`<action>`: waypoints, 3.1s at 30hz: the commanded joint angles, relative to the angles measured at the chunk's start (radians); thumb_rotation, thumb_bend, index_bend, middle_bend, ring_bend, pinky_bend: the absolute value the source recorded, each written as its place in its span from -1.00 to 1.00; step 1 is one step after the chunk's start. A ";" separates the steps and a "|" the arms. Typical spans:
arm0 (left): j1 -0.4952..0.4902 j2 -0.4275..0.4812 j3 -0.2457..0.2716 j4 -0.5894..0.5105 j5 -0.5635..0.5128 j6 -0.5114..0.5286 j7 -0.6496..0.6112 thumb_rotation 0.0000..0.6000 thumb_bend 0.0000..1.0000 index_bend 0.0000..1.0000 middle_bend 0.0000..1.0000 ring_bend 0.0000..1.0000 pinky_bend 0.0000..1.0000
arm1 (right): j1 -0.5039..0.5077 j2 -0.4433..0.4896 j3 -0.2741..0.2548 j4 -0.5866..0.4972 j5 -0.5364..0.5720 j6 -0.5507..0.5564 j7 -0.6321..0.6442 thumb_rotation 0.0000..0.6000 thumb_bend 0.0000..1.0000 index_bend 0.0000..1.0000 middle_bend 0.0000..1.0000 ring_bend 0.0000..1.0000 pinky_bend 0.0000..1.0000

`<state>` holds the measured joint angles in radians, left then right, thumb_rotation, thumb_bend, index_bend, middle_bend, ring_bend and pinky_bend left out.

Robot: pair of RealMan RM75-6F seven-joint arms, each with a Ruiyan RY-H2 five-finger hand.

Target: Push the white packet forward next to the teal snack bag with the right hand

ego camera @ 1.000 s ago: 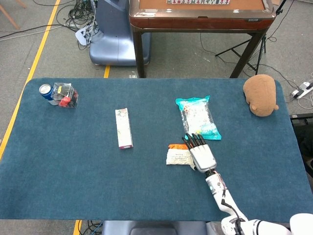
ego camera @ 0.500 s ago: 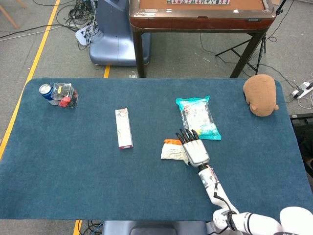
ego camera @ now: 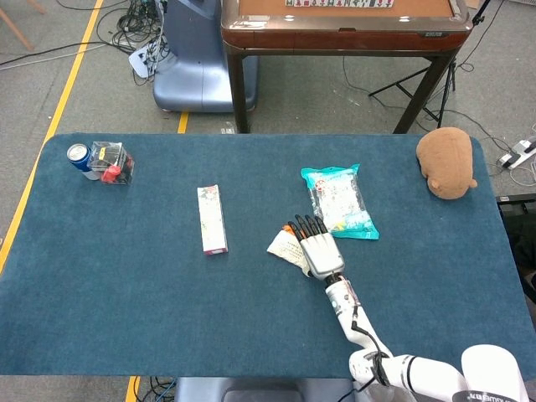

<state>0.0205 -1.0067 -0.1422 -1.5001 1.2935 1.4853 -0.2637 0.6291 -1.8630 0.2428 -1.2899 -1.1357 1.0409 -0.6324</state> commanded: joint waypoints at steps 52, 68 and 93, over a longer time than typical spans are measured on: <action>0.009 0.009 0.002 -0.004 0.014 0.004 -0.017 1.00 -0.59 -0.41 -0.39 -0.58 -0.17 | 0.083 -0.018 0.022 0.118 0.116 -0.013 0.026 1.00 -1.00 -0.84 -0.97 -1.00 -0.83; 0.014 0.016 0.002 -0.004 0.015 0.006 -0.043 1.00 -0.59 -0.41 -0.39 -0.58 -0.17 | 0.142 -0.092 0.054 0.186 0.141 -0.026 0.026 1.00 -1.00 -0.84 -0.97 -1.00 -0.83; 0.020 0.018 0.005 -0.001 0.022 0.014 -0.045 1.00 -0.59 -0.41 -0.39 -0.58 -0.17 | 0.195 -0.111 0.121 0.174 0.182 -0.013 0.058 1.00 -1.00 -0.84 -0.97 -1.00 -0.83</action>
<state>0.0400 -0.9894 -0.1372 -1.4999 1.3138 1.4979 -0.3103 0.8388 -1.9959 0.3741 -1.0698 -0.9374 1.0052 -0.5818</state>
